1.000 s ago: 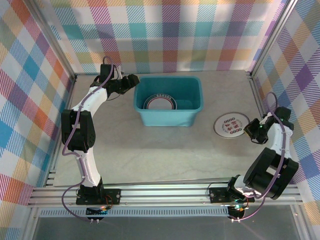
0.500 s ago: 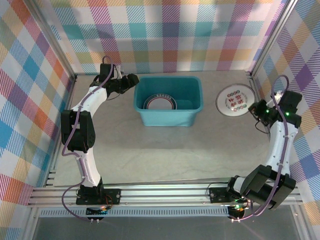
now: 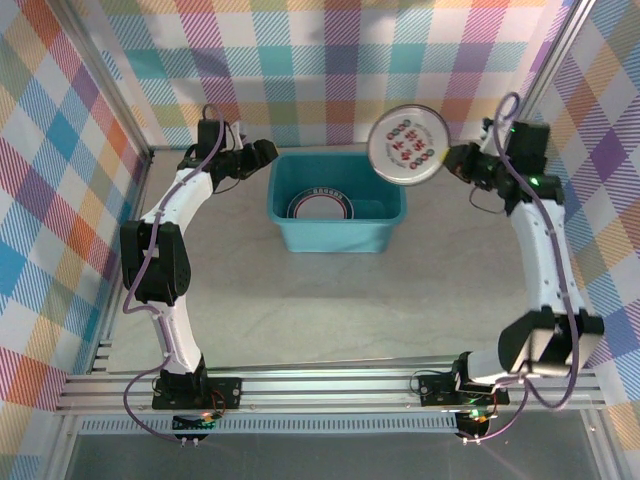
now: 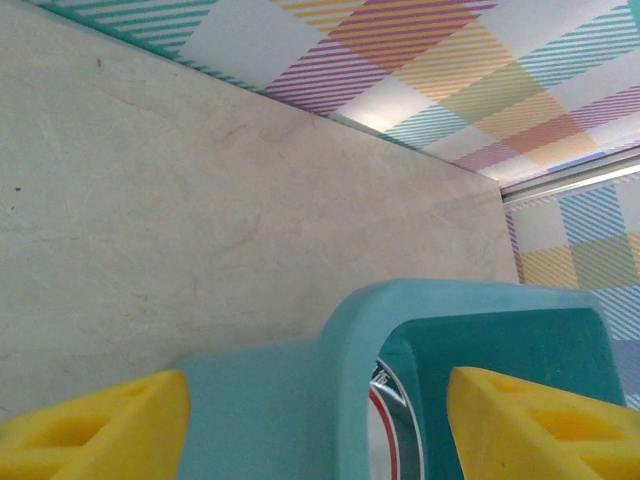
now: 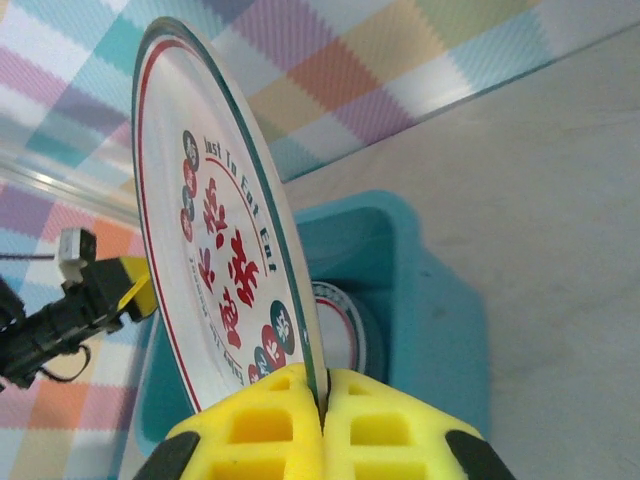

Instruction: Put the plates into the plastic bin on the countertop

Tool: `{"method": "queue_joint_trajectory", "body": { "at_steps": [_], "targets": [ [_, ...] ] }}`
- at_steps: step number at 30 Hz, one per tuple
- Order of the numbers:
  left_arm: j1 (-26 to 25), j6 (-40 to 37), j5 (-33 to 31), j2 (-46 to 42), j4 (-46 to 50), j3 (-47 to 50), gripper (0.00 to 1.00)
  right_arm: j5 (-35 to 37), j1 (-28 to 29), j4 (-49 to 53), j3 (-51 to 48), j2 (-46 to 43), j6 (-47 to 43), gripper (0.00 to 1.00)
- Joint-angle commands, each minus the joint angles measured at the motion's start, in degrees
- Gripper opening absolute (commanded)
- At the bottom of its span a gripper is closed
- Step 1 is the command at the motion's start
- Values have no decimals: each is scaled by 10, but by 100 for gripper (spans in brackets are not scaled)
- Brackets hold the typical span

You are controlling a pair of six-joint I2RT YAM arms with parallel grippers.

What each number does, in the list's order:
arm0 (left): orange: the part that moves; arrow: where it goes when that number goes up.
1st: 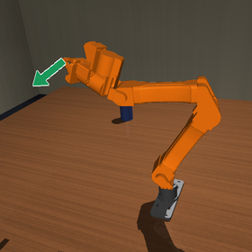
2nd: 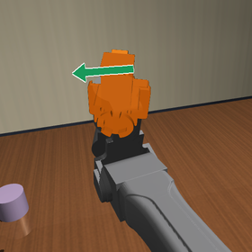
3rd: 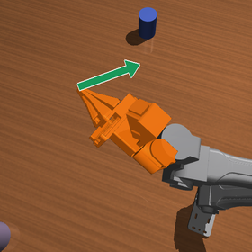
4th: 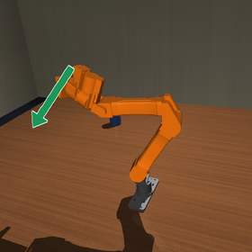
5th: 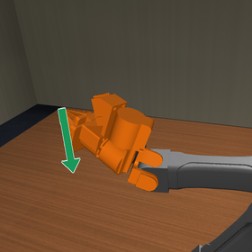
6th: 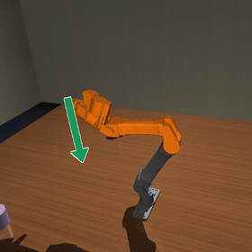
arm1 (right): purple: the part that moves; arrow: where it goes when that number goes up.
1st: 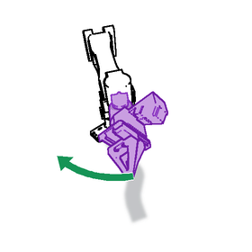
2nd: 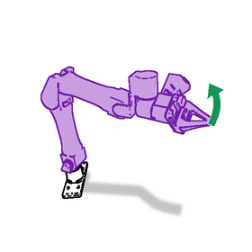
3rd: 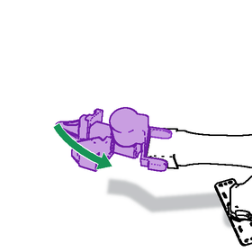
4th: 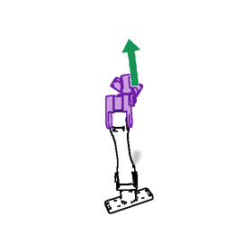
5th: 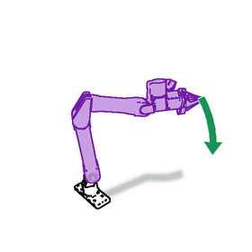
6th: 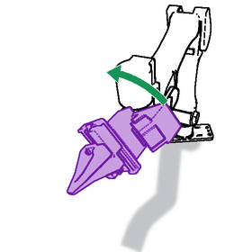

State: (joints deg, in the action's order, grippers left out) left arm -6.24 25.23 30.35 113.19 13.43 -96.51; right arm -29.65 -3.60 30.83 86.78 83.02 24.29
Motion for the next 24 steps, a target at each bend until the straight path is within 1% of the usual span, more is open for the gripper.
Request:
{"method": "queue_joint_trajectory", "body": {
  "at_steps": [1, 4, 6, 7, 9, 11, 15, 24],
  "targets": [
    [0, -14, 1, 2, 3, -23, 69, -34, 48, -21, 70, 62, 14, 0],
    [2, -23, -6, 2, 13, -26, 69, -39, 97, 9, 128, 129, 11, 0],
    [2, -37, -13, 4, 19, -31, 69, -30, 128, 30, 155, 169, 5, 0],
    [2, -40, -15, 4, 39, -32, 69, -26, 137, 34, 164, 184, 9, 0],
    [6, -43, -15, 9, 42, -33, 69, -33, 152, 24, 172, 212, 21, 0],
    [9, -40, -12, 15, 42, -36, 69, -39, 163, 15, 182, 237, 32, 0],
    [13, -36, -6, 22, 41, -38, 69, -50, 185, 41, 218, 289, 28, 0],
    [13, -38, 9, 42, 53, -50, 69, -66, 205, 53, 232, 348, 35, 0]
  ]
}}
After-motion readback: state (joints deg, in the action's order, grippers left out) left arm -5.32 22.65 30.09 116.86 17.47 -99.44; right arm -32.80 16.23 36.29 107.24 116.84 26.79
